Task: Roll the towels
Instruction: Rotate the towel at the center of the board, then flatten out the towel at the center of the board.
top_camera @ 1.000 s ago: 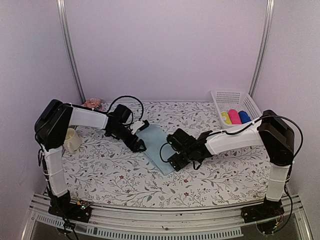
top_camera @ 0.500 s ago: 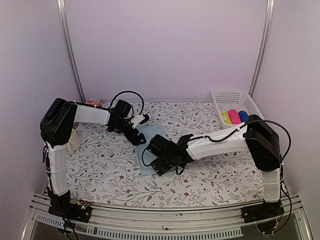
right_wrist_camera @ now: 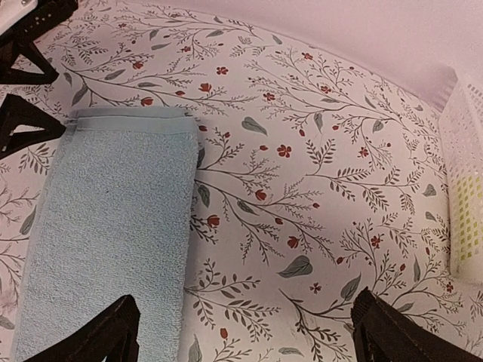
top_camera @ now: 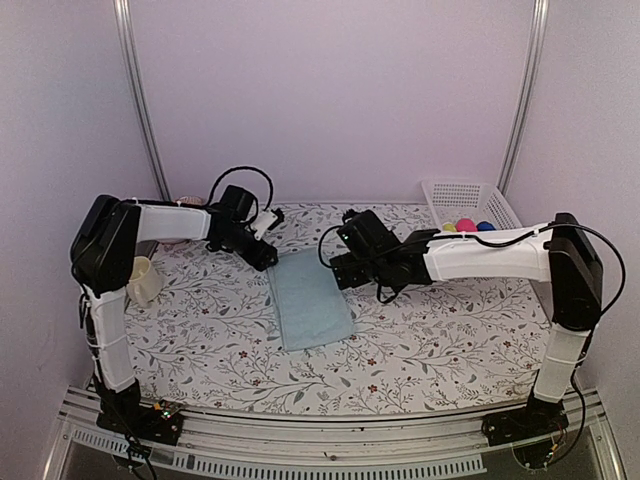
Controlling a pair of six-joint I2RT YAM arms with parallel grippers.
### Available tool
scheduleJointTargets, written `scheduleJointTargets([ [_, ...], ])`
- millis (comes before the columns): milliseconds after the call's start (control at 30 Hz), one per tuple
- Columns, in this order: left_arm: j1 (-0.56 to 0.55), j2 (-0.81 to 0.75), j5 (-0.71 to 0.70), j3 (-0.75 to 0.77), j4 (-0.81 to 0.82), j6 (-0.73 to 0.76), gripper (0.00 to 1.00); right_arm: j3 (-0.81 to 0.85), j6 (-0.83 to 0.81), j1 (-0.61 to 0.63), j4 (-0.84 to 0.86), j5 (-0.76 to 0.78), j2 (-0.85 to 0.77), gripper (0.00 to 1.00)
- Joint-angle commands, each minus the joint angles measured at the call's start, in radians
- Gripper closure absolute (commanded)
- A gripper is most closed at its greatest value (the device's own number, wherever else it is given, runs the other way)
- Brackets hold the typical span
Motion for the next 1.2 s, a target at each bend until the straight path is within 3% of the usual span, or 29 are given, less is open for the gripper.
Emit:
scheduleJointTargets([
  [0,0.012,0.031,0.084,0.025,-0.096,-0.089,0.21,-0.019,-0.004,0.009,0.032,0.03,-0.002,0.01],
  [433,0.014,0.175,0.286,0.152,-0.214,-0.139,0.33,-0.119,0.025,0.009,0.032,0.081,-0.069,0.01],
  [600,0.002,0.265,0.336,0.261,-0.241,-0.106,0.34,-0.139,0.028,0.006,0.032,0.094,-0.078,0.01],
  [767,-0.007,0.301,0.298,0.387,-0.258,-0.062,0.23,-0.158,-0.006,0.0,0.044,0.086,-0.073,0.01],
  [933,0.02,0.105,0.308,0.225,-0.129,-0.03,0.03,-0.272,-0.165,0.0,0.171,-0.053,-0.141,0.01],
  [1033,0.023,-0.073,0.318,0.055,-0.044,0.064,0.03,-0.336,-0.266,0.0,0.228,-0.178,-0.2,0.01],
  [1167,0.024,-0.323,0.36,-0.221,0.072,0.31,0.03,-0.396,-0.36,0.002,0.271,-0.34,-0.264,0.01],
])
